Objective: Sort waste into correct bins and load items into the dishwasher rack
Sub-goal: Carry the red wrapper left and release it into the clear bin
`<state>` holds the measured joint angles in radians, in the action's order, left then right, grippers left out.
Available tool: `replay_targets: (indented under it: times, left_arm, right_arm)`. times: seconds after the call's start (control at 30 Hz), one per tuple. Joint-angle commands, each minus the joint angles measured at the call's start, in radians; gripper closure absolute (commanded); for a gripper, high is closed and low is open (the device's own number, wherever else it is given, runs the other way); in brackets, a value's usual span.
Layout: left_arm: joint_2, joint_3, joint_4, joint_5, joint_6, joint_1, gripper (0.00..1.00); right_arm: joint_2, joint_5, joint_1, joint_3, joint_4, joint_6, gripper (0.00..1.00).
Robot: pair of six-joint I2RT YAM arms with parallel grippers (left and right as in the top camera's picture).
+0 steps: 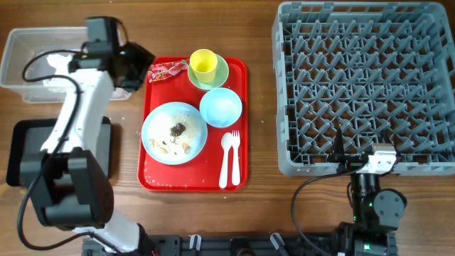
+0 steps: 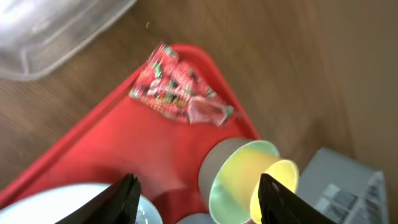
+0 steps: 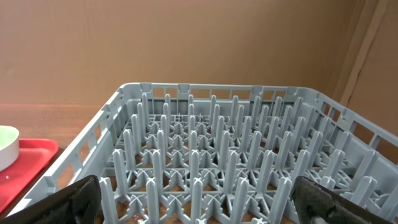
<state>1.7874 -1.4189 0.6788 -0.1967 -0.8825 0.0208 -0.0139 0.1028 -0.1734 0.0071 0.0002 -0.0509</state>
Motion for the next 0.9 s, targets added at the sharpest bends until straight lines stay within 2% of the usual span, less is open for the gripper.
replay_targets:
  times: [0.0, 0.13, 0.37, 0.47, 0.67, 0.87]
  left_arm:
    - [-0.01, -0.001, 0.021, 0.165, -0.158, -0.1, 0.38]
    - [0.029, -0.001, 0.002, 0.304, -0.285, -0.173, 0.37]
    - [0.153, -0.001, -0.141, 0.322, -0.312, -0.166, 0.37]
    - [0.222, -0.001, -0.15, 0.322, -0.362, -0.167, 0.37]
    - [0.294, -0.001, -0.238, 0.323, -0.363, -0.167, 0.38]
    - [0.332, -0.001, -0.285, 0.39, -0.364, -0.167, 0.4]
  right_arm:
    - [0.003, -0.009, 0.003, -0.002, 0.003, -0.01, 0.0]
    - [0.003, -0.009, 0.003, -0.002, 0.003, -0.01, 0.0]
    - [0.003, -0.009, 0.003, -0.002, 0.003, -0.01, 0.0]
    - [0.003, -0.009, 0.003, -0.002, 0.003, -0.01, 0.0]
    - [0.003, -0.009, 0.003, -0.002, 0.003, -0.01, 0.0]
    - [0.003, -0.009, 0.003, -0.002, 0.003, -0.01, 0.0]
